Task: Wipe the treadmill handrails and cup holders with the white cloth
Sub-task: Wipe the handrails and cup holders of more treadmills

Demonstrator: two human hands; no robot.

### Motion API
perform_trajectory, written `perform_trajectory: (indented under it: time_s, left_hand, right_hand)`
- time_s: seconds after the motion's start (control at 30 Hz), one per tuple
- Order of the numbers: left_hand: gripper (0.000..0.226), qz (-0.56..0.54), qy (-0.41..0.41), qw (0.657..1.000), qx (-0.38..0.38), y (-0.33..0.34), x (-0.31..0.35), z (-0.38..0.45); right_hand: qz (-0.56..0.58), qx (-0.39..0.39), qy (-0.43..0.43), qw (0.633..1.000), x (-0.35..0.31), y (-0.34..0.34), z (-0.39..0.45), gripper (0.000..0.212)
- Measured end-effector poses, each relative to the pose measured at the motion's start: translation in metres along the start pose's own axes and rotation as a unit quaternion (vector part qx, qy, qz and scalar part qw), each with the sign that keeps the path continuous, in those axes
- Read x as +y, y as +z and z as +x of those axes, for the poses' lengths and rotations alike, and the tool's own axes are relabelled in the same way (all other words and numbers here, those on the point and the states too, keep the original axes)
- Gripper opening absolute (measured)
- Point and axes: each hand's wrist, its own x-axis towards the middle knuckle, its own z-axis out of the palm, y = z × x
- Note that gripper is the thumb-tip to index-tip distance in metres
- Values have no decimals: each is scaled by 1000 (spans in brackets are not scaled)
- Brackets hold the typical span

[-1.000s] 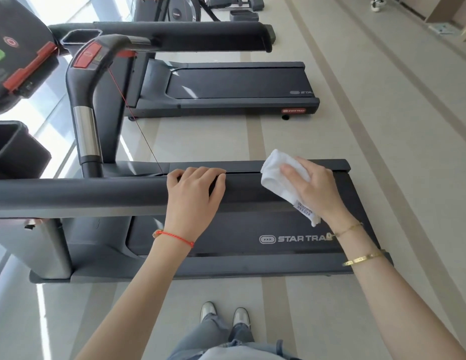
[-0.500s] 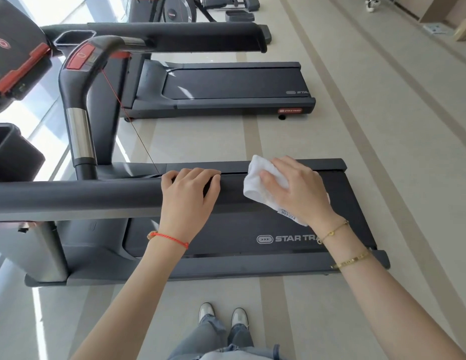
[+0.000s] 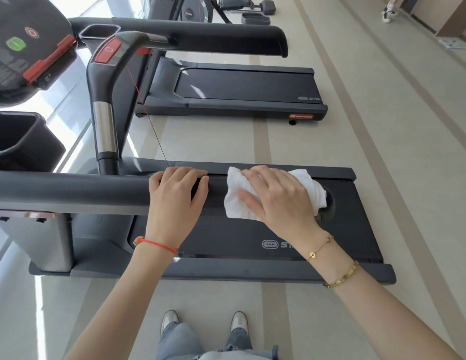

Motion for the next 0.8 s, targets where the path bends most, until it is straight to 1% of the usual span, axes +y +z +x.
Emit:
perform_trajectory:
  time_s: [0.23,0.43,0.63,0.8]
  left_hand:
    - [19,8,-9,1000,13,-22,-52,5]
    - [18,6,2,1000,15,-50,-111,11]
    - [16,-5,2,1000,10,-79,-173,14]
    - [17,-13,7,1000,1,-103,-224,14]
  right_hand:
    - [-1,-3,-11,1000,-45,13,30,41]
    - [7,-1,-7,1000,-97,26,59,39]
    - [23,2,20,1000,-157,40,89,41]
    - [33,-1,28,999,-203,49,111,38]
